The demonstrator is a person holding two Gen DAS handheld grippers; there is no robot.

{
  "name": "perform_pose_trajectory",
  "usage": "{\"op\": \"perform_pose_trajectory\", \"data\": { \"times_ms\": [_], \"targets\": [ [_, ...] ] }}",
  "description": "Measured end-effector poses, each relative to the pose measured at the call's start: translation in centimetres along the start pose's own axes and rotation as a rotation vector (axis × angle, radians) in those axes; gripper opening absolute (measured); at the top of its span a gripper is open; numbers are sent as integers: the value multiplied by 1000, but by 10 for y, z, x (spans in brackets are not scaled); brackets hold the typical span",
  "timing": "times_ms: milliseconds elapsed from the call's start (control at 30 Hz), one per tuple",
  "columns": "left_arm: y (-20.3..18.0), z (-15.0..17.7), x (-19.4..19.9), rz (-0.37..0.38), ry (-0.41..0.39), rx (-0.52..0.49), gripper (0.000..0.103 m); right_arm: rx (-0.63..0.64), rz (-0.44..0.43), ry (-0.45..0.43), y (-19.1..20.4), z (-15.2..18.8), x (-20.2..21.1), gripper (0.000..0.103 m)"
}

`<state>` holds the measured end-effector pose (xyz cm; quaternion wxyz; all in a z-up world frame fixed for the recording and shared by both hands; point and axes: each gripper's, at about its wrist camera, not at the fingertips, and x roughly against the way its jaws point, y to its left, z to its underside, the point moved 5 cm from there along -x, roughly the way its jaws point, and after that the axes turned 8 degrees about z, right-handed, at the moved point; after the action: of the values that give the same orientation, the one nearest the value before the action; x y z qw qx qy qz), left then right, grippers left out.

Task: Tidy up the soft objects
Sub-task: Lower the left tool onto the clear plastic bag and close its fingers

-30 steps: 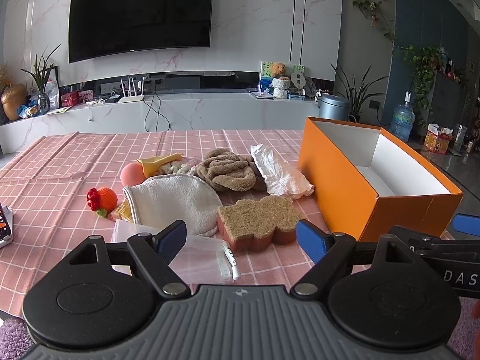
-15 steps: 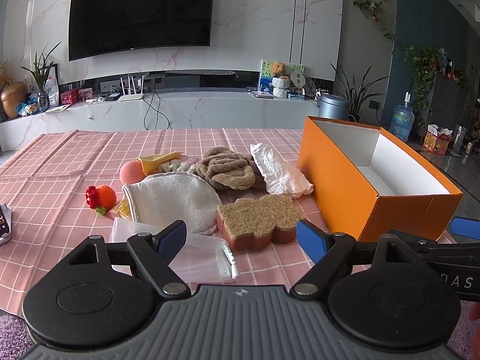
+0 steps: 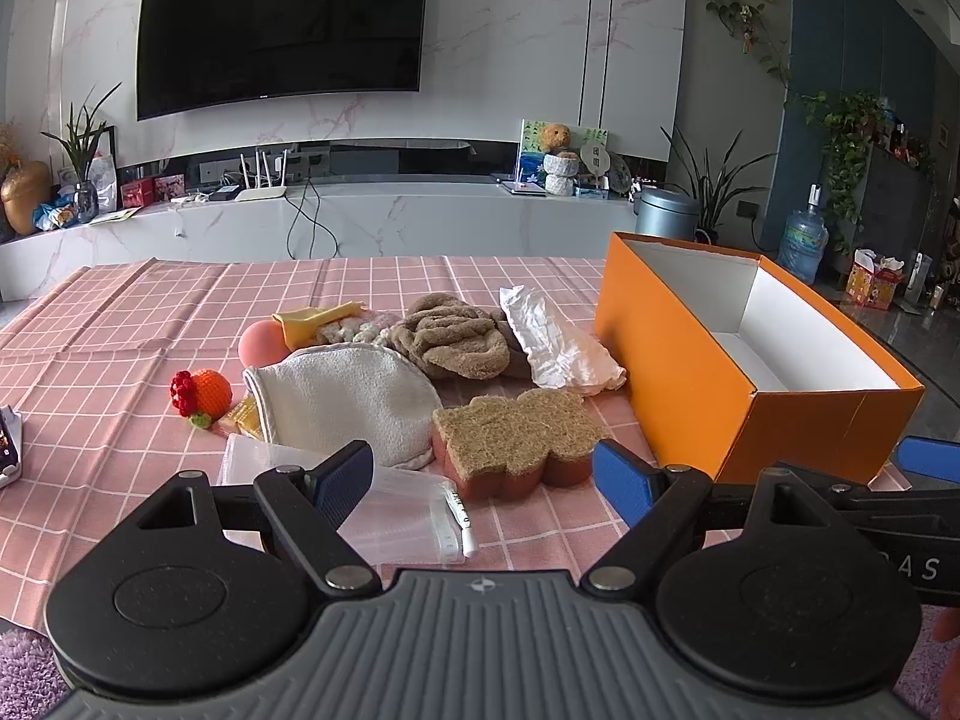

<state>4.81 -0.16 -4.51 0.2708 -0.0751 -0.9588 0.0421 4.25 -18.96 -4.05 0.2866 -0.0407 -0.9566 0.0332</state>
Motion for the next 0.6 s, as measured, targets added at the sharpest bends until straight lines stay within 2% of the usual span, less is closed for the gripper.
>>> {"op": "perform_pose_trajectory", "data": {
  "times_ms": [200, 300, 533, 600],
  "targets": [
    [3, 1, -1, 9, 3, 16, 97, 1, -10, 10, 2, 1, -3, 100],
    [5, 3, -2, 32, 12, 34, 91, 5, -19, 12, 4, 1, -4, 100],
    [24, 9, 2, 70, 22, 104, 89, 54, -93, 1, 23, 0, -6, 100],
    [33, 10, 1, 51, 31, 130, 89, 69, -128, -8, 31, -1, -7, 94]
  ]
}}
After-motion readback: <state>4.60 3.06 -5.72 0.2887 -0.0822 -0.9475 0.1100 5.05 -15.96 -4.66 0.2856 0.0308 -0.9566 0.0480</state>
